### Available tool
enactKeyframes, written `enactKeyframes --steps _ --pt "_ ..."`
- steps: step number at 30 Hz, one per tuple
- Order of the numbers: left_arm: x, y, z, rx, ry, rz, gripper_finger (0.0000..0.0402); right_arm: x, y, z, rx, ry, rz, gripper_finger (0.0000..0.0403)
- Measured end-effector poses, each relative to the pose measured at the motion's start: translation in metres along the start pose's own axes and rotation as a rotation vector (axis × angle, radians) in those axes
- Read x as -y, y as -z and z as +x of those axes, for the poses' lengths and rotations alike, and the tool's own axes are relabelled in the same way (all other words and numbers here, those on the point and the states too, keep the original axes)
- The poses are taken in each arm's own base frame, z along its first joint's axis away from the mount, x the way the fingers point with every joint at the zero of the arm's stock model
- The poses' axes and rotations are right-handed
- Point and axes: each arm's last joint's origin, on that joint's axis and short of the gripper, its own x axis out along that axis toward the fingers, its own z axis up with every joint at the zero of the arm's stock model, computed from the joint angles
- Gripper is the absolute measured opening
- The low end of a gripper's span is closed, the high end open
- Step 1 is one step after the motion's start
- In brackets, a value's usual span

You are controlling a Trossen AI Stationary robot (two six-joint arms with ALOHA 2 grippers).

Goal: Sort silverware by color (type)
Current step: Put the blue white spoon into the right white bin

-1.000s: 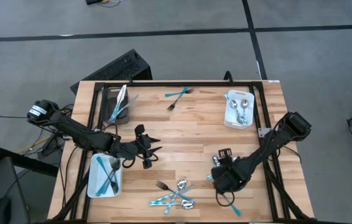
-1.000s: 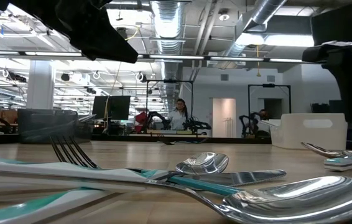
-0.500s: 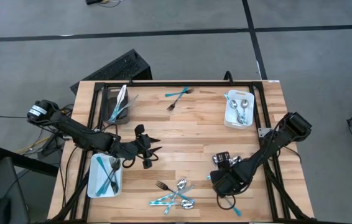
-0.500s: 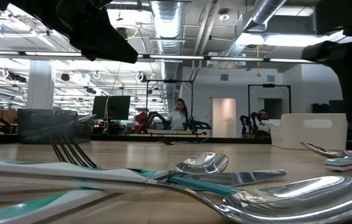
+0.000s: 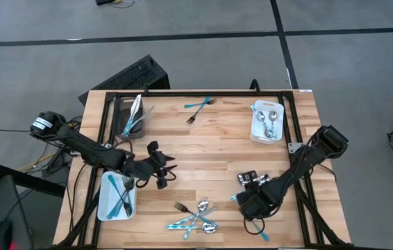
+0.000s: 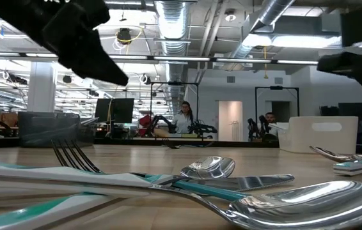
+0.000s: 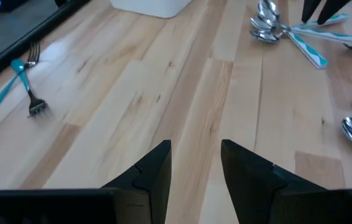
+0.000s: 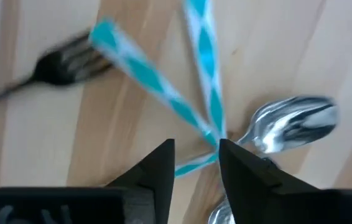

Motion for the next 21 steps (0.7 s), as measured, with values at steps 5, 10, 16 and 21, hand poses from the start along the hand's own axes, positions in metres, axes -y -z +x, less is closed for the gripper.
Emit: enactKeyframes --steps 5,10,16,21 --pt "0.0 0.002 0.0 -0.009 0.013 -0.008 0.0128 0.002 0.006 0.006 -0.03 0.005 -0.019 0.0136" --pt "0.0 0.002 0.0 -0.007 0.015 -0.002 0.0128 0.009 0.002 0.008 -0.021 0.03 0.005 0.0134" --pt "0.0 0.002 0.0 -0.007 0.015 0.006 0.0128 0.012 0.001 0.009 -0.021 0.019 -0.044 0.0152" --pt "0.0 0.003 0.0 -0.009 0.015 0.009 0.0128 0.01 -0.004 0.009 0.019 -0.008 -0.111 0.0174"
